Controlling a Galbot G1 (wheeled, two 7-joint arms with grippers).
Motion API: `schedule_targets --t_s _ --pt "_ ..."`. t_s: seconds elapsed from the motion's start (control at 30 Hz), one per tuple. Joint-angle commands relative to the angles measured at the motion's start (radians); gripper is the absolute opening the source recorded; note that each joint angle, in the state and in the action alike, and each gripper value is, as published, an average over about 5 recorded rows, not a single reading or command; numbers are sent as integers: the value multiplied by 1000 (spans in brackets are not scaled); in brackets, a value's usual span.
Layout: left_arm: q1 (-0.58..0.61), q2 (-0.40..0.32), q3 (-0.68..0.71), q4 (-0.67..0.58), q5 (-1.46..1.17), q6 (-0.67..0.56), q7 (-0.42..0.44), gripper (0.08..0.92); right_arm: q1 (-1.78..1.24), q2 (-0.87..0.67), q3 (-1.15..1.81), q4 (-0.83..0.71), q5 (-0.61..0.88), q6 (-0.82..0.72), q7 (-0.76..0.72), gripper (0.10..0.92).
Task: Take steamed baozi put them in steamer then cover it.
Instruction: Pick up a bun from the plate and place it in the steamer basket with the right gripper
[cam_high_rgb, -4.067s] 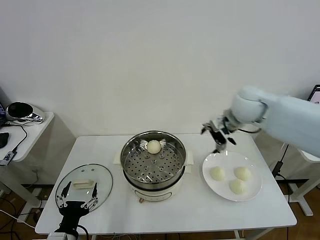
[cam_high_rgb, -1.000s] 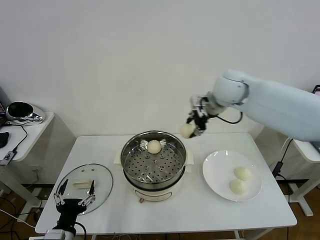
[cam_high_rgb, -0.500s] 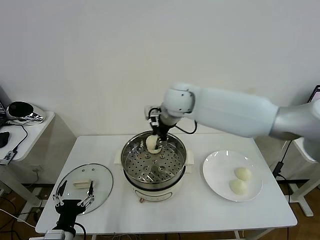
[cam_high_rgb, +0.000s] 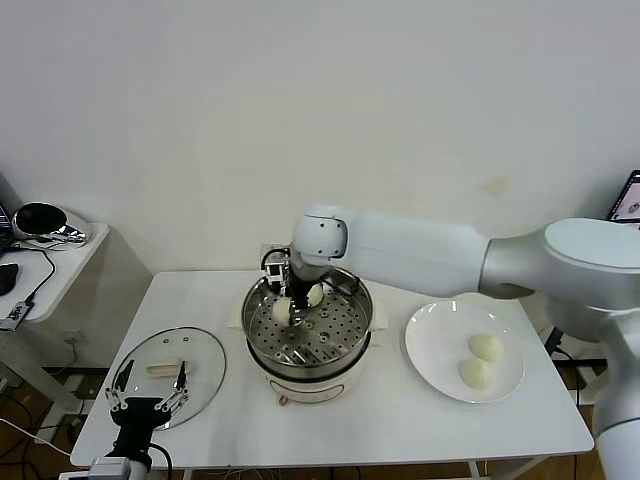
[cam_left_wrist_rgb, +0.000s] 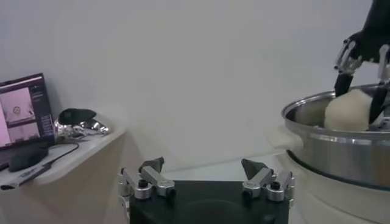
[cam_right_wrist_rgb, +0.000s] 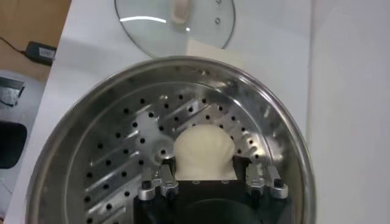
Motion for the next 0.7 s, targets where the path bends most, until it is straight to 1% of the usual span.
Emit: schedule_targets --t_s 0.03,0.43,0.53,0.7 --pt "0 1 1 4 2 -2 0 823 -33 48 1 -46 -7 -13 13 585" --pt "3 -2 4 4 7 -11 -2 823 -66 91 31 -132 -35 5 30 599" --pt "5 -3 5 3 8 -12 -2 823 -70 89 33 -137 -41 6 27 657" --pt "8 -3 4 0 9 -13 -2 823 -39 54 48 -108 -53 16 -14 789"
